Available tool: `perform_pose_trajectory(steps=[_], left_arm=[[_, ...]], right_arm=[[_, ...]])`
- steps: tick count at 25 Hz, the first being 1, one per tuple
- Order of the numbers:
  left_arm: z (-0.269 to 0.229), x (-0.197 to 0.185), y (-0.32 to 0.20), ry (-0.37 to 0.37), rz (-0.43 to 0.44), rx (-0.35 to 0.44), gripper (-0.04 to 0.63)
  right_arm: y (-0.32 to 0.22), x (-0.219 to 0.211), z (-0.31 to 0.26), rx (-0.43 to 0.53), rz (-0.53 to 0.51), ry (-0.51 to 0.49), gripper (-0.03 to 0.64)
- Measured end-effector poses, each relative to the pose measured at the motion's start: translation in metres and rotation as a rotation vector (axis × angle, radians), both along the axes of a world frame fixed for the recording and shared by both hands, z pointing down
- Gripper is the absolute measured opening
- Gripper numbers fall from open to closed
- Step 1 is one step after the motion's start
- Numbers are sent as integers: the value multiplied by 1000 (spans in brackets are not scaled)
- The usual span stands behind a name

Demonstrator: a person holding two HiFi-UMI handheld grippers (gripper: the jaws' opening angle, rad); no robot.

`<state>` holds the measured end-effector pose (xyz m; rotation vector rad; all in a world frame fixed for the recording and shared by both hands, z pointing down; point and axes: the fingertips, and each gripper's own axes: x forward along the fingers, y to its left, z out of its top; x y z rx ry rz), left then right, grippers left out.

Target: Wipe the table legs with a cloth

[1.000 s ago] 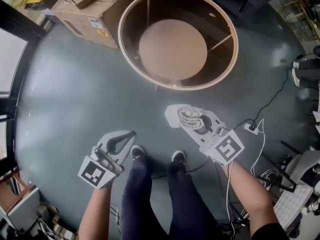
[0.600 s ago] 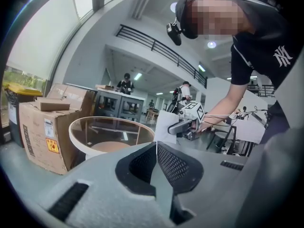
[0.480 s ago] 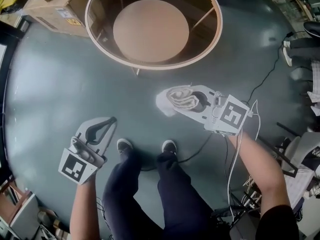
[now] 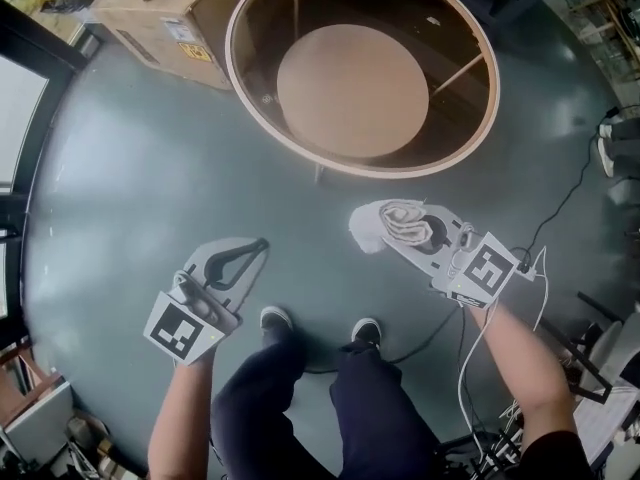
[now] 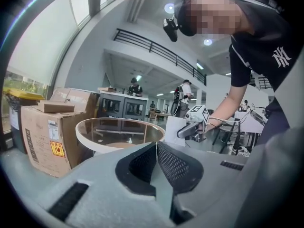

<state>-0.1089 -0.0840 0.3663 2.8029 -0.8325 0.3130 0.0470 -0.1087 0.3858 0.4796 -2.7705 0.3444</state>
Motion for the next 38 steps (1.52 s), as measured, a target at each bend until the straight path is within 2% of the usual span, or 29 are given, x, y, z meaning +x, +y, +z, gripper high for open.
perform_pose_trajectory(steps=[6, 10, 15, 19, 24, 27, 29, 31, 33, 38], left_arm=[[45, -4, -20, -32, 42, 22, 9], [75, -5, -27, -55, 112, 93, 9], [111, -3, -31, -63, 188, 158, 9], [130, 3, -38, -53, 213, 190, 8], [148, 17, -39, -67, 280, 234, 8], [152, 16, -50, -70, 242, 239, 8], [157, 15, -57, -42, 173, 195, 8], [161, 17, -59, -9, 109, 147, 9], [157, 20, -58, -1, 76, 159, 9], [154, 40, -46, -57, 139, 258, 8]], right_arm=[[-19, -56, 50, 34, -61, -40, 78], [-24, -74, 88, 31, -62, -62, 78], [-33, -86, 124, 83, -47, -65, 78], [-49, -87, 145, 140, -15, -73, 78], [-62, -89, 151, 204, 13, -76, 78], [-78, -90, 155, 263, 51, -26, 78], [-83, -93, 156, 291, 70, -29, 78], [-82, -92, 159, 291, 84, -22, 78], [-83, -91, 160, 285, 91, -11, 78], [-86, -88, 165, 279, 89, 15, 78]])
